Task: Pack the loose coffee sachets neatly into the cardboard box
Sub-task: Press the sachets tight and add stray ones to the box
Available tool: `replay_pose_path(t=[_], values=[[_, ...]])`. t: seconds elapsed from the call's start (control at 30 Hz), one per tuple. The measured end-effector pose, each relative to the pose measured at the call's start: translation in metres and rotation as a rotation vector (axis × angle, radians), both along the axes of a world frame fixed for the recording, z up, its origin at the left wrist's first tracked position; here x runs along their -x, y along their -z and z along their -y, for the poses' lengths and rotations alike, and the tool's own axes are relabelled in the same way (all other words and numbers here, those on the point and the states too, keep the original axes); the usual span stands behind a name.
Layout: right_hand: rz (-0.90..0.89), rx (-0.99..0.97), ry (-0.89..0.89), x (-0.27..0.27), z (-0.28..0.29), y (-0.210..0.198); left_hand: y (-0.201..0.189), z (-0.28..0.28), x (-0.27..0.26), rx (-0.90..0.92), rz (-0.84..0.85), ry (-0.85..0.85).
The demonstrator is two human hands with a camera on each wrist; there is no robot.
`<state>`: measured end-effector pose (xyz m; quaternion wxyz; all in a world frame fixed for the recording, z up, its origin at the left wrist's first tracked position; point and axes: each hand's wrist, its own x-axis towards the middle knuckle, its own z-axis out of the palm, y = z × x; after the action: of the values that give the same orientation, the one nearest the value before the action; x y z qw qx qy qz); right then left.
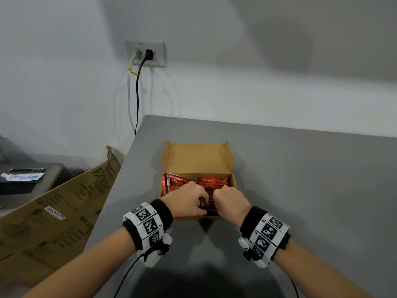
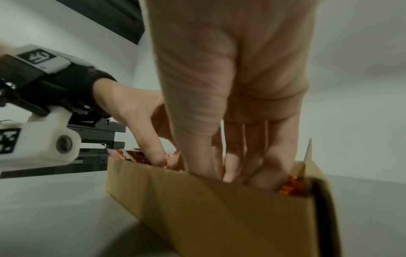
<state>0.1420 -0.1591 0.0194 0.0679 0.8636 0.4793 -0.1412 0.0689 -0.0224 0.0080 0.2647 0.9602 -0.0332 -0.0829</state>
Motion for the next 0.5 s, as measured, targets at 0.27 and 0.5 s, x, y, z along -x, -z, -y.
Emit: replay_pose_path(t=[0.27, 0.5], values=[[-0.101, -0.087, 0.066, -0.008, 0.014, -0.001, 0.011, 0.002, 0.002, -0.048, 0.002, -0.036], [0.014, 0.018, 0.024, -0.008, 0.011, -0.006, 0.015, 0.000, 0.002, -0.019, -0.003, -0.022]])
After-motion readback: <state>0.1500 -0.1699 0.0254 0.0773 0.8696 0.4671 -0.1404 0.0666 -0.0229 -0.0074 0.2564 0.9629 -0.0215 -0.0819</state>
